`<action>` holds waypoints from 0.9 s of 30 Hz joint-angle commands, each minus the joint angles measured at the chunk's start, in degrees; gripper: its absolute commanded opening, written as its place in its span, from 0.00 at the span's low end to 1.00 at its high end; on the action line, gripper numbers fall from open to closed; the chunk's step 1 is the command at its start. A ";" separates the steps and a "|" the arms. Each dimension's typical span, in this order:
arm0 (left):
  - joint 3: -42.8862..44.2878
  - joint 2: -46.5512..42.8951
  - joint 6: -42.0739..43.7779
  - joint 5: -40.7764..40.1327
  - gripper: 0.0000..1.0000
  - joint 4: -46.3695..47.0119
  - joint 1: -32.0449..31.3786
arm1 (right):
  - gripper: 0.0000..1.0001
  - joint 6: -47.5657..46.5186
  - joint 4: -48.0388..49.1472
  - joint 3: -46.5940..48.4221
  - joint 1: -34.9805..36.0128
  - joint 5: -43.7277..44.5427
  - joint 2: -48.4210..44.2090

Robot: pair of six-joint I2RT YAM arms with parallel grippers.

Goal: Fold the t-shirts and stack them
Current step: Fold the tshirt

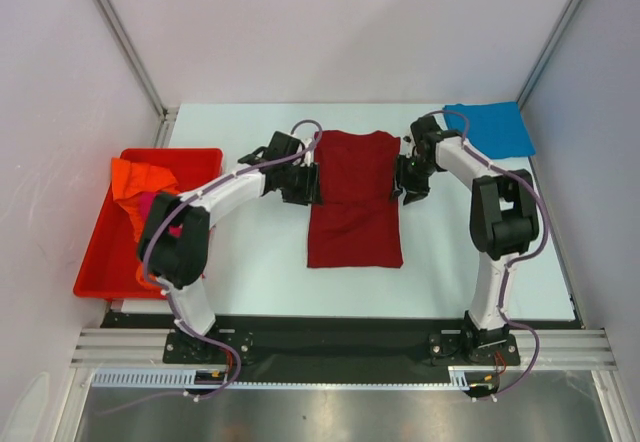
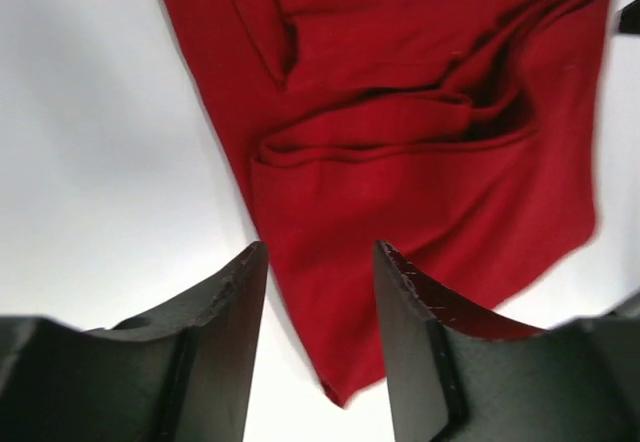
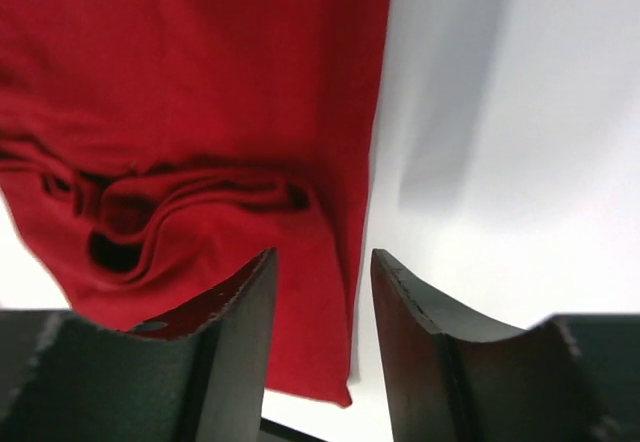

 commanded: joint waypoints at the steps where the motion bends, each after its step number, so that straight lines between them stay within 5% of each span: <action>1: 3.95 3.35 8.28 -1.03 0.51 -0.83 0.13 | 0.47 -2.70 -2.39 5.18 -0.36 1.73 2.49; 14: 13.18 12.93 4.79 -9.55 0.38 -5.48 -2.85 | 0.43 -2.17 -2.65 6.52 -0.98 1.47 4.08; 27: 20.92 17.86 -3.83 -23.70 0.41 -15.24 -8.83 | 0.40 -2.00 -2.21 6.08 -0.98 1.20 3.73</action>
